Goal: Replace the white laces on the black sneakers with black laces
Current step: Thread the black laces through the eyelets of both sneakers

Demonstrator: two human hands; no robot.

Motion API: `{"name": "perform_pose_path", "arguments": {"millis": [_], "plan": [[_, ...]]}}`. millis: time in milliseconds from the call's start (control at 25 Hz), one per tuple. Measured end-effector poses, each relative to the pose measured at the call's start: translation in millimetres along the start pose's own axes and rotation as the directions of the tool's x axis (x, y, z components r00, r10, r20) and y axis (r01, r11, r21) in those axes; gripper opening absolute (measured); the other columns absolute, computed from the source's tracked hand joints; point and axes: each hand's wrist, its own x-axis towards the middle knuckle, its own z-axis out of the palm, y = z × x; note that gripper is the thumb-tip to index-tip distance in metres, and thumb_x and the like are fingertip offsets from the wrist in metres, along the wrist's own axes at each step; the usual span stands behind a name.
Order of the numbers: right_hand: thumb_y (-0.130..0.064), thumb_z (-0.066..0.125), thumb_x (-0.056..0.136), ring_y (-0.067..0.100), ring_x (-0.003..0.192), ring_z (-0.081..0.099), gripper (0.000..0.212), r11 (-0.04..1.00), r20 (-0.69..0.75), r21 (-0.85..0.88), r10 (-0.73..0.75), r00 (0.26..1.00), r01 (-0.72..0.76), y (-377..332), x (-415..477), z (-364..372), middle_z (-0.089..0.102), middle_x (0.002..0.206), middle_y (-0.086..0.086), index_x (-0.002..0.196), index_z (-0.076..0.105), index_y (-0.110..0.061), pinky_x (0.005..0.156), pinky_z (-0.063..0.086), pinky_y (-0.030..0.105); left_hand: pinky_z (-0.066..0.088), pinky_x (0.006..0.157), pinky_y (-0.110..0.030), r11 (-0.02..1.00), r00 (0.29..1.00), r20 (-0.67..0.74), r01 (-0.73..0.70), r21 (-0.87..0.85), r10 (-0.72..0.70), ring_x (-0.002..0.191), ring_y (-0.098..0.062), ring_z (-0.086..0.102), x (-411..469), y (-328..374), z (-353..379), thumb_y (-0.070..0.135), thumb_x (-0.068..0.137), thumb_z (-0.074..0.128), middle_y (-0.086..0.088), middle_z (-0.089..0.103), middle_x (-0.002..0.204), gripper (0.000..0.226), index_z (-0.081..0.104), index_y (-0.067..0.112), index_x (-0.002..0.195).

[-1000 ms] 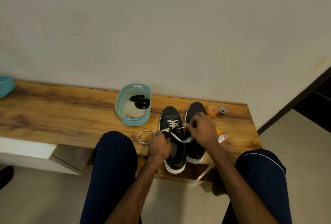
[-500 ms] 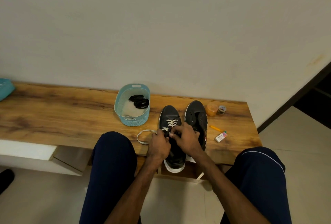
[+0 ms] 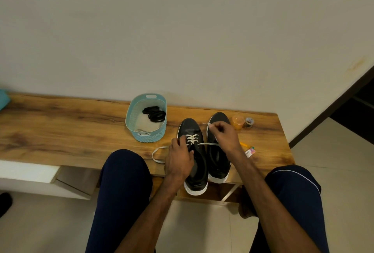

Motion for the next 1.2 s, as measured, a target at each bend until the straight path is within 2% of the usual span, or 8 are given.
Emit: {"name": "perform_pose_path", "arguments": {"millis": [160, 280, 400, 520, 760, 920, 1000, 1200], "plan": [[-0.021, 0.061, 0.098, 0.014, 0.097, 0.06, 0.03, 0.981, -0.118, -0.09, -0.18, 0.977, 0.17, -0.1, -1.5, 2.3, 0.061, 0.109, 0.001, 0.126, 0.059, -0.011, 0.086, 0.052, 0.032, 0.048, 0.1, -0.03, 0.99, 0.99, 0.065, -0.132, 0.046, 0.129, 0.123, -0.019, 0.047, 15.8, 5.2, 5.9, 0.019, 0.096, 0.057, -0.006, 0.038, 0.14, 0.045, 0.043, 0.02, 0.14], [-0.028, 0.063, 0.094, 0.006, 0.085, 0.057, 0.011, 0.906, 0.006, -0.317, -0.295, 0.956, 0.281, 6.1, -12.0, 5.3, 0.058, 0.095, -0.011, 0.104, 0.058, -0.026, 0.074, 0.05, 0.031, 0.049, 0.096, -0.029, 0.995, 0.996, 0.021, -0.091, 0.033, 0.091, 0.115, -0.019, 0.051, 23.0, 6.6, 9.5, 0.016, 0.096, 0.056, -0.006, 0.044, 0.134, 0.037, 0.048, 0.017, 0.132], [-0.05, 0.064, 0.09, 0.011, 0.079, 0.061, 0.025, 0.79, 0.274, -0.576, -0.055, 0.96, 0.21, 15.9, -24.9, 17.2, 0.063, 0.086, -0.009, 0.093, 0.053, -0.028, 0.072, 0.053, 0.037, 0.049, 0.079, -0.029, 0.999, 0.999, -0.028, -0.043, -0.028, 0.043, 0.098, -0.018, 0.056, 27.1, 7.9, 10.9, 0.019, 0.095, 0.059, -0.005, 0.053, 0.119, 0.025, 0.053, 0.014, 0.119], [-0.058, 0.064, 0.087, 0.02, 0.089, 0.064, 0.042, 0.725, 0.267, -0.666, 0.013, 0.964, 0.175, 22.2, -22.2, 18.0, 0.067, 0.095, -0.002, 0.106, 0.056, -0.021, 0.079, 0.054, 0.04, 0.042, 0.069, -0.026, 0.979, 0.995, -0.066, 0.067, -0.193, -0.081, 0.087, -0.013, 0.054, 31.4, 7.0, 13.0, 0.018, 0.094, 0.058, -0.002, 0.058, 0.105, 0.009, 0.057, 0.015, 0.103], [-0.052, 0.065, 0.087, 0.023, 0.095, 0.064, 0.043, 0.598, 0.302, -0.756, -0.042, 0.953, 0.265, 19.5, -24.2, 26.3, 0.069, 0.102, 0.002, 0.113, 0.058, -0.019, 0.08, 0.052, 0.038, 0.054, 0.077, -0.043, 0.662, 0.918, 0.12, 0.359, -0.658, -0.379, 0.094, -0.027, 0.063, 40.0, -9.7, 12.4, 0.015, 0.099, 0.051, -0.01, 0.064, 0.105, 0.005, 0.055, 0.012, 0.102], [-0.047, 0.059, 0.092, 0.026, 0.095, 0.064, 0.034, 0.571, 0.301, -0.765, -0.091, 0.949, 0.297, 17.6, -26.3, 24.9, 0.069, 0.1, 0.005, 0.109, 0.059, -0.017, 0.086, 0.05, 0.041, 0.051, 0.077, -0.033, 0.972, 0.999, -0.044, 0.001, -0.235, -0.012, 0.098, -0.014, 0.06, 34.3, -7.6, 10.6, 0.031, 0.097, 0.057, 0.008, 0.059, 0.107, 0.02, 0.053, 0.023, 0.116], [-0.045, 0.056, 0.093, 0.026, 0.095, 0.064, 0.032, 0.57, 0.294, -0.766, -0.103, 0.95, 0.299, 18.2, -29.0, 24.3, 0.068, 0.1, 0.005, 0.108, 0.059, -0.017, 0.087, 0.048, 0.042, 0.051, 0.084, -0.037, 0.996, 0.995, -0.03, -0.091, 0.021, 0.091, 0.102, -0.015, 0.056, 35.8, -5.6, 11.6, 0.039, 0.097, 0.055, 0.006, 0.058, 0.112, 0.025, 0.055, 0.024, 0.117], [-0.045, 0.056, 0.093, 0.025, 0.098, 0.065, 0.033, 0.597, 0.276, -0.759, -0.067, 0.959, 0.26, 18.2, -28.8, 21.6, 0.069, 0.102, 0.003, 0.113, 0.059, -0.019, 0.092, 0.049, 0.044, 0.048, 0.09, -0.033, 0.992, 0.999, -0.043, -0.011, -0.123, 0.006, 0.106, -0.018, 0.053, 38.4, -2.4, 9.0, 0.031, 0.095, 0.06, 0.0, 0.06, 0.11, 0.015, 0.06, 0.02, 0.105]]}}
